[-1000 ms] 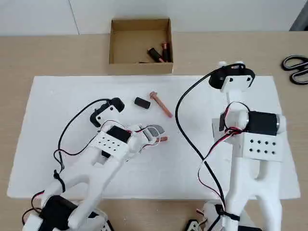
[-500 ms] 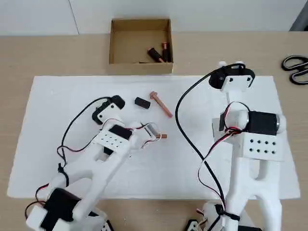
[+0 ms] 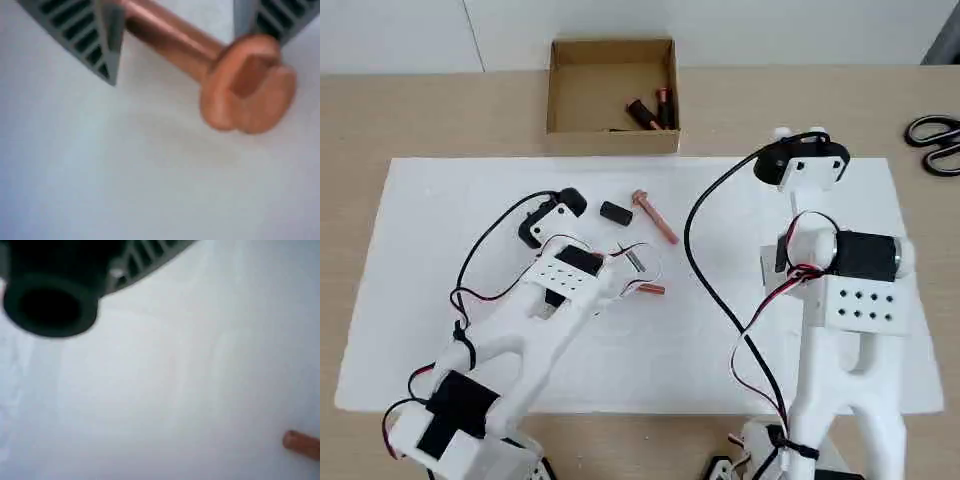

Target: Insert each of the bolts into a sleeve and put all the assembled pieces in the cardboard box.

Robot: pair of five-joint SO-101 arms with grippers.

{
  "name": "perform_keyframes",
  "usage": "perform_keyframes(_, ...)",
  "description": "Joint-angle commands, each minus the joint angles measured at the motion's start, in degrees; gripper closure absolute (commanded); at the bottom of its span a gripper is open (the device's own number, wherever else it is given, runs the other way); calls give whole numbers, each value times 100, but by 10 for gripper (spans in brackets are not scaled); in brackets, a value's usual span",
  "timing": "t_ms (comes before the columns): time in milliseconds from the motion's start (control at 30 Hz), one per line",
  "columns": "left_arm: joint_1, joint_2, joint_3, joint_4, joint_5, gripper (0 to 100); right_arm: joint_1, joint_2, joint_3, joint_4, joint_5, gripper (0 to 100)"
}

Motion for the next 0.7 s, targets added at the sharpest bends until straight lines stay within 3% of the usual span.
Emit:
perform_keyframes(0,-53,26,-426,343,-334,855,31,-189,-26,-92,-26,995)
perform_keyframes(133,-53,53,-866,923,-703,893,31,-189,-26,-101,-26,995)
perform_keyframes(267,-53,53,-1033,1336,-730,995,31,-189,-26,-101,-26,995)
perform_keyframes(533,-53,53,-1033,1626,-756,994,31,-189,-26,-75,-26,995)
perform_keyframes(667,-123,9,-1059,1899,-1521,994,31,-189,-26,-57,-26,995)
